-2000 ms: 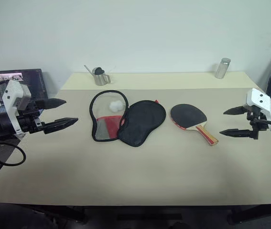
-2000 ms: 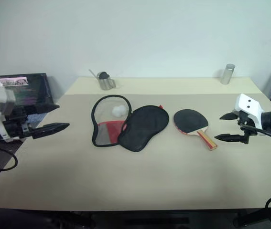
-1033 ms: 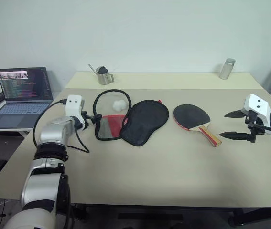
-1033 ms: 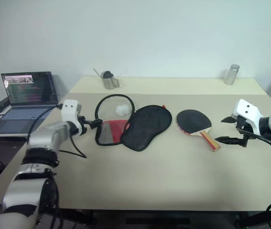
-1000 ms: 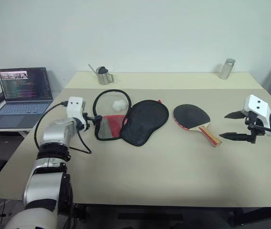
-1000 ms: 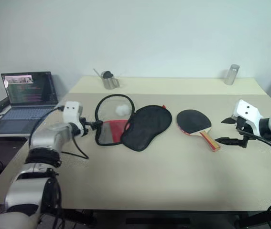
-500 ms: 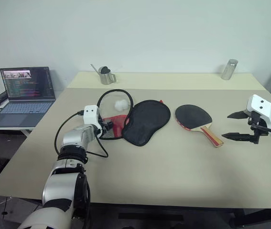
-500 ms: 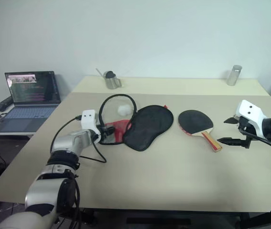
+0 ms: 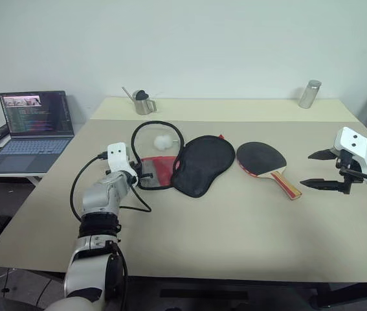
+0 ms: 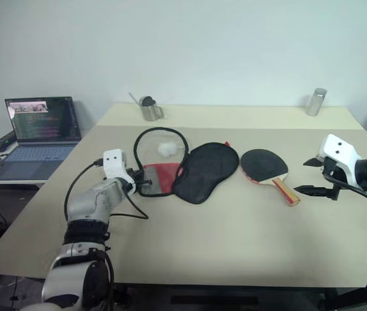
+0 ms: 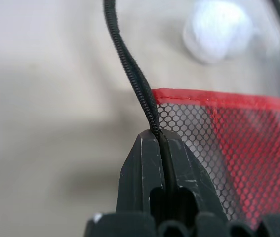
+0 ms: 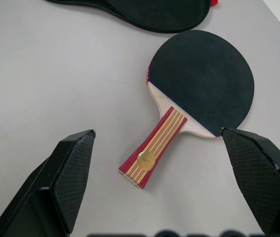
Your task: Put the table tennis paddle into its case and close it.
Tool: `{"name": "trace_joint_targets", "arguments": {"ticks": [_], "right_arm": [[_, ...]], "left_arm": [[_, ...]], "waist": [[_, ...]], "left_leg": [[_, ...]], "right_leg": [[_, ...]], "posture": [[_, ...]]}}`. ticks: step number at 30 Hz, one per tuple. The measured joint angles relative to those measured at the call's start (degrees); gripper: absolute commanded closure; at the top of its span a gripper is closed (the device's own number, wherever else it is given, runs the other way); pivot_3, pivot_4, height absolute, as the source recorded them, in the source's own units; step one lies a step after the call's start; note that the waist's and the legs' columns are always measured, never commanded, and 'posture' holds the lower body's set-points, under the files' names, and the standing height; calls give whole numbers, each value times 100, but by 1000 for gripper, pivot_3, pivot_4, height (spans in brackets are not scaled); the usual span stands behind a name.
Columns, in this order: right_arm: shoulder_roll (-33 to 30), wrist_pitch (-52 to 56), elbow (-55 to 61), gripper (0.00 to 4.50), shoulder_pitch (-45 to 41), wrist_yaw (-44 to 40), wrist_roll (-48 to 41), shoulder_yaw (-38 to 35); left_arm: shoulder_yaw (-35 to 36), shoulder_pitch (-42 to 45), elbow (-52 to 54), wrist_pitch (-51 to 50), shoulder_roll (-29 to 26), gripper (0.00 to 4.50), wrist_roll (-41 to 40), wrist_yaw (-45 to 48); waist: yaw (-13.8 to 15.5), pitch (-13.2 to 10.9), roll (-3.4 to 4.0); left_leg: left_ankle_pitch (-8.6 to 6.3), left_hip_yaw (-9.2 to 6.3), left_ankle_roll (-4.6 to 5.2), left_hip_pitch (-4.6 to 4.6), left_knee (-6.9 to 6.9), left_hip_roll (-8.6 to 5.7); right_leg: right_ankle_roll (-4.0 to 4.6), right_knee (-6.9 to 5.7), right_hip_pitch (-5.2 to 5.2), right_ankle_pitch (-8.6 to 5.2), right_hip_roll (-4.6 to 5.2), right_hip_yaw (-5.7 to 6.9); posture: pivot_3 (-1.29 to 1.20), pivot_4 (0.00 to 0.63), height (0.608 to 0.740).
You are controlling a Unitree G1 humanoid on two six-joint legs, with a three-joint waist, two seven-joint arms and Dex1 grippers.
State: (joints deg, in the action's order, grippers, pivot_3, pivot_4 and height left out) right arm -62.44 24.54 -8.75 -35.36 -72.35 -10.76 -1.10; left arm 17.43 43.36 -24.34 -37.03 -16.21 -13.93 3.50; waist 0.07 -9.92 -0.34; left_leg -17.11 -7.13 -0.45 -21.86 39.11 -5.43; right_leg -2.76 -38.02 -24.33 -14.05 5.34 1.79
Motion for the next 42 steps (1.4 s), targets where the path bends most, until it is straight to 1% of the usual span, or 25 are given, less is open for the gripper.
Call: {"name": "trace_joint_targets", "arguments": {"ticks": [7,12,17,21,27,32,37,42], "right_arm": [[-47,0,34,0,14,-8,-2,0],[-69,0,112,0,49,-9,-6,-1],[-131,0,122,0,71,-13,-7,-2],[-164,0,122,0,75,-9,-7,-5],[-216,0,161,0,109,-10,-10,-9],[-301,5,284,0,235,-12,-85,-141],[-462,25,346,0,351,-4,-165,-284],[-467,65,409,0,431,21,-183,-326]], "left_arm": [[84,-39,399,408,515,4480,98,-846],[88,-227,641,738,863,4480,332,-1596],[95,-374,776,1100,990,4480,558,-2186],[89,-373,856,1250,1117,4480,636,-2421],[18,-125,780,1275,1703,4480,635,-2665],[-241,70,765,1235,2124,4480,639,-2778],[-444,66,766,947,2237,4480,597,-2575],[-645,22,837,593,2242,4480,481,-2130]], "waist": [[17,0,-1],[17,0,-3],[30,0,-3],[59,1,-4],[143,-1,-7],[148,-4,-12],[133,-5,-14],[138,-6,-17]], "left_leg": [[0,2,-1,1,0,0],[0,5,-1,2,0,1],[0,7,-1,3,0,1],[0,8,-1,5,0,0],[-1,8,-1,3,4,-1],[-1,9,-1,3,3,-1],[-1,20,-1,11,1,2],[-1,26,-1,13,2,1]], "right_leg": [[-1,2,2,1,0,-1],[-1,1,2,1,0,-4],[-2,1,2,1,-1,-7],[-3,2,5,2,-1,-8],[-5,4,7,3,-2,-6],[-6,7,10,3,-1,-6],[-6,2,10,3,-5,-19],[-12,3,11,7,-7,-31]], "posture": [[0,150,740],[0,150,740],[0,150,740],[0,150,740],[0,150,740],[0,150,740],[0,150,740],[0,150,740]]}}
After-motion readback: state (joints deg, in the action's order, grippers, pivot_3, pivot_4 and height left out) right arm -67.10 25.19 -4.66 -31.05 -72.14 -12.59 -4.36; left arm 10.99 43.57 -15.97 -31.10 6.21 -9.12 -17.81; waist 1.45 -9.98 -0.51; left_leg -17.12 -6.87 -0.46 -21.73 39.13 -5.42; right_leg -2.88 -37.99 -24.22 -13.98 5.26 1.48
